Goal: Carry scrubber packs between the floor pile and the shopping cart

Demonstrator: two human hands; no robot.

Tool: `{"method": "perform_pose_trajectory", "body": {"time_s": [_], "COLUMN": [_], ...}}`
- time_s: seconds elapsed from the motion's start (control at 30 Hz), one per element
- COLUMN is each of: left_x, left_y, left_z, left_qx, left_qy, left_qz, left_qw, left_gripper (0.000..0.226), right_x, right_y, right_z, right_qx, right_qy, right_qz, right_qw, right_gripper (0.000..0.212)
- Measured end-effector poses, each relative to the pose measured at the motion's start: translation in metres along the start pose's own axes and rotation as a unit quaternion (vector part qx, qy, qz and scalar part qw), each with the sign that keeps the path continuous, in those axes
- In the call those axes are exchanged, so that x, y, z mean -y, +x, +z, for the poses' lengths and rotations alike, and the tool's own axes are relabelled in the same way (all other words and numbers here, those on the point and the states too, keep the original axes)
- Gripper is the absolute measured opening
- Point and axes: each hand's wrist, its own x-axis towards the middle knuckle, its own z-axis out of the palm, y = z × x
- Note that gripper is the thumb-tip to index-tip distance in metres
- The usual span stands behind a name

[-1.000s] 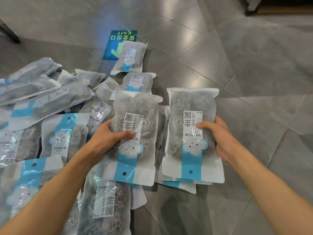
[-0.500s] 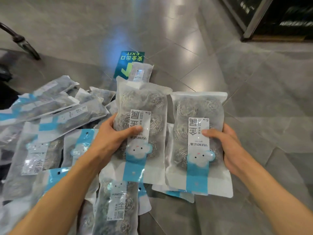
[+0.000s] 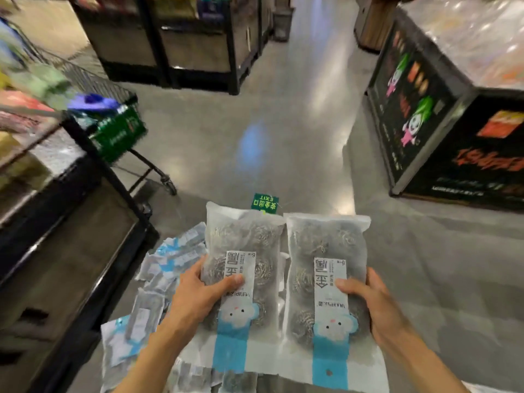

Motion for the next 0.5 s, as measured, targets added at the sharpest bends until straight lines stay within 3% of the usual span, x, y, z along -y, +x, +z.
{"method": "perform_pose_trajectory", "body": {"time_s": [0.23, 0.5], "left_x": [-0.178, -0.260], "left_y": [-0.073, -0.104], "left_z": [-0.041, -0.043], "left_qx": [-0.048, -0.055], "left_qy": [-0.004, -0.059], "left_qz": [0.105, 0.208], "left_qw": [0.993, 0.975], "left_gripper": [0.038, 0.030], "right_x": [0.160, 0.236], "right_y": [-0.088, -0.123], "right_z": [0.063, 0.092], "right_qx": [-0.003, 0.041], "right_qy": [-0.016, -0.017], "right_qz": [-0.111, -0.201], "right_qw": [0.994, 0.979], "right_gripper": [0.039, 0.047]}}
